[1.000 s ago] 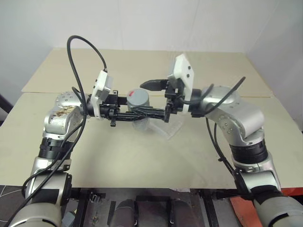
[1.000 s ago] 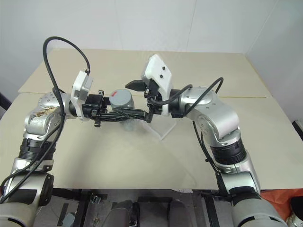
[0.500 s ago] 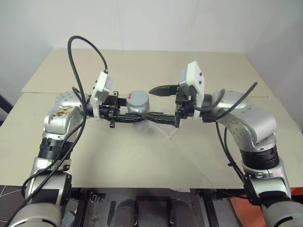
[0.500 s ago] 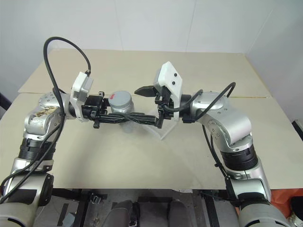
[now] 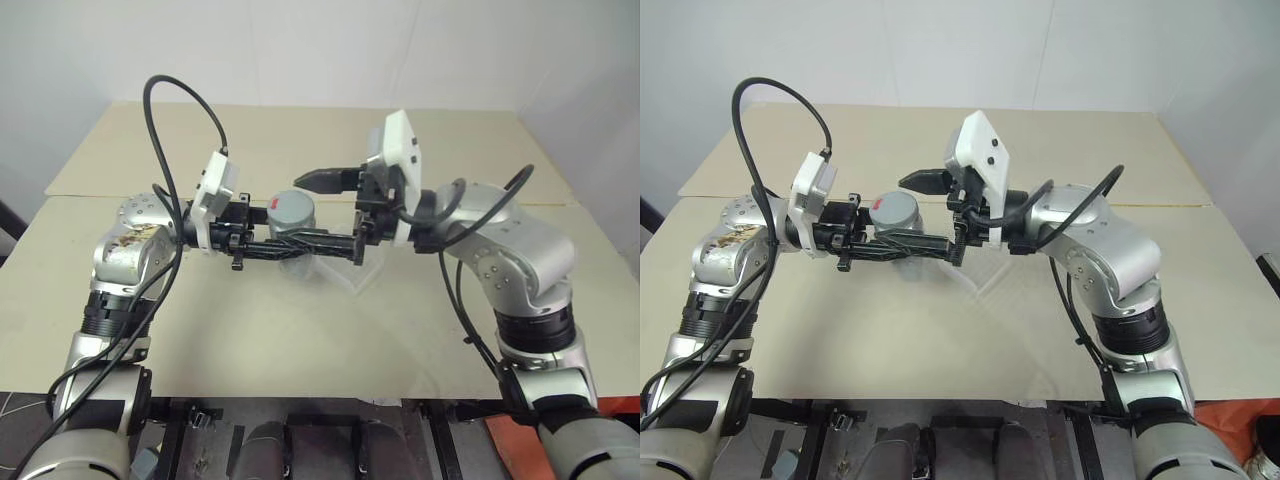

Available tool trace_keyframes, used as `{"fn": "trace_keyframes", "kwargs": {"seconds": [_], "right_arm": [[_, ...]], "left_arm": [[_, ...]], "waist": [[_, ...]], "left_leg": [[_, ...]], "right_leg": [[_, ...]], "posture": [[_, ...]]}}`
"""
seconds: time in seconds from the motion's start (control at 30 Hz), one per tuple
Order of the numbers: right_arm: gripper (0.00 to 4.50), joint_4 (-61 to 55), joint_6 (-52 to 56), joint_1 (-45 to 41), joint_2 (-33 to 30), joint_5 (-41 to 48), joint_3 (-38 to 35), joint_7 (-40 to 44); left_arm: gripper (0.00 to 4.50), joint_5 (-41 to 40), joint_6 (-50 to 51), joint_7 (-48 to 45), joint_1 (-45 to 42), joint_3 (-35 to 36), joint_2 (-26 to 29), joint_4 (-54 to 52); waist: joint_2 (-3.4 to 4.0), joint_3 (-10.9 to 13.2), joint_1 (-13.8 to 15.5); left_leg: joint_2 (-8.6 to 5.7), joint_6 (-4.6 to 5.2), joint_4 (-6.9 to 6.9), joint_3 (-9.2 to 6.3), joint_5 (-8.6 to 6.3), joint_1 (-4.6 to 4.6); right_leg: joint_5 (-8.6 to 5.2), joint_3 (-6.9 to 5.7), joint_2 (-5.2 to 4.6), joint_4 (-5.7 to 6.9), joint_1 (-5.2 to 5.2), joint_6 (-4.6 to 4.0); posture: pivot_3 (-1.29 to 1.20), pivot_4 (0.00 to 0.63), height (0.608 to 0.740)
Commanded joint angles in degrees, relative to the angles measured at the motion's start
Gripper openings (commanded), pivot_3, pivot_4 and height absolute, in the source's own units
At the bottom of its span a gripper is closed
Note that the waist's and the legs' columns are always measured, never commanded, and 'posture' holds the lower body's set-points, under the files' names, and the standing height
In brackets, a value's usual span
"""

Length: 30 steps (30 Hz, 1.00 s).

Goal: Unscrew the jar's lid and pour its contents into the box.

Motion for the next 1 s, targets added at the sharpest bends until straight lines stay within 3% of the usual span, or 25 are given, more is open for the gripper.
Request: {"fn": "trace_keyframes", "kwargs": {"seconds": [0.03, 0.33, 0.43, 0.53, 0.57, 0.83, 1.0], "right_arm": [[4.46, -0.4, 0.6, -1.9, 0.6, 0.0, -0.1, -0.5], [4.46, 0.7, 2.0, -2.6, 1.6, 0.0, 1.1, -0.5], [3.87, 0.8, 2.4, -2.8, 1.7, 0.3, 0.7, -0.6], [2.85, 1.0, 2.8, -3.2, 2.0, 0.9, -0.3, -1.2], [2.74, 1.0, 2.9, -3.3, 2.1, 1.4, -0.7, -1.1], [2.74, 1.2, 5.7, -4.3, 2.2, 5.4, -5.5, -2.5], [2.74, 4.5, 1.6, -2.5, -0.9, -0.4, -8.7, -6.7]], "left_arm": [[1.93, -0.8, -0.6, -0.2, -0.2, 0.3, 0.3, -2.1], [1.93, -0.8, -0.4, 0.0, 0.2, 0.6, 0.7, -2.8], [1.93, -0.8, -0.3, 0.1, 0.3, 0.7, 0.8, -2.9], [1.93, -0.8, -0.5, 0.1, 0.4, 0.7, 0.9, -2.9], [1.93, -0.7, -0.5, 0.1, 0.5, 0.7, 0.9, -2.9], [1.93, -0.3, -0.9, 0.4, 0.6, 0.3, 0.4, -2.3], [1.93, 0.1, -1.3, 2.5, 1.5, 1.4, 0.7, -2.1]], "waist": [[0.0, 0.0, 0.0], [0.0, 0.0, 0.0], [0.0, 0.0, 0.0], [0.0, 0.0, -0.1], [0.0, 0.0, -0.1], [0.0, 0.0, 0.0], [0.0, 0.0, 0.0]], "left_leg": [[0.0, 0.0, 0.0, 0.0, 0.0, 0.0], [0.01, 0.0, 0.0, 0.0, 0.0, 0.0], [0.0, 0.0, 0.0, 0.0, 0.0, 0.0], [0.01, 0.0, 0.0, 0.0, 0.0, 0.0], [0.01, 0.0, 0.0, 0.0, 0.0, 0.0], [0.0, 0.0, 0.0, 0.0, 0.0, 0.0], [0.0, 0.0, -0.01, 0.0, 0.0, 0.0]], "right_leg": [[0.0, 0.0, 0.0, 0.0, 0.0, 0.0], [0.0, 0.0, 0.01, 0.01, 0.0, 0.0], [0.0, 0.0, 0.0, 0.0, 0.0, 0.0], [0.0, 0.0, 0.01, 0.0, 0.0, 0.0], [0.0, 0.0, 0.01, 0.01, 0.0, 0.0], [0.0, 0.0, 0.0, 0.0, 0.0, 0.0], [0.0, 0.0, 0.0, 0.01, 0.0, 0.0]], "posture": [[0.0, 0.15, 0.74], [0.0, 0.15, 0.74], [0.0, 0.15, 0.74], [0.0, 0.15, 0.74], [0.0, 0.15, 0.74], [0.0, 0.15, 0.74], [0.0, 0.15, 0.74]]}}
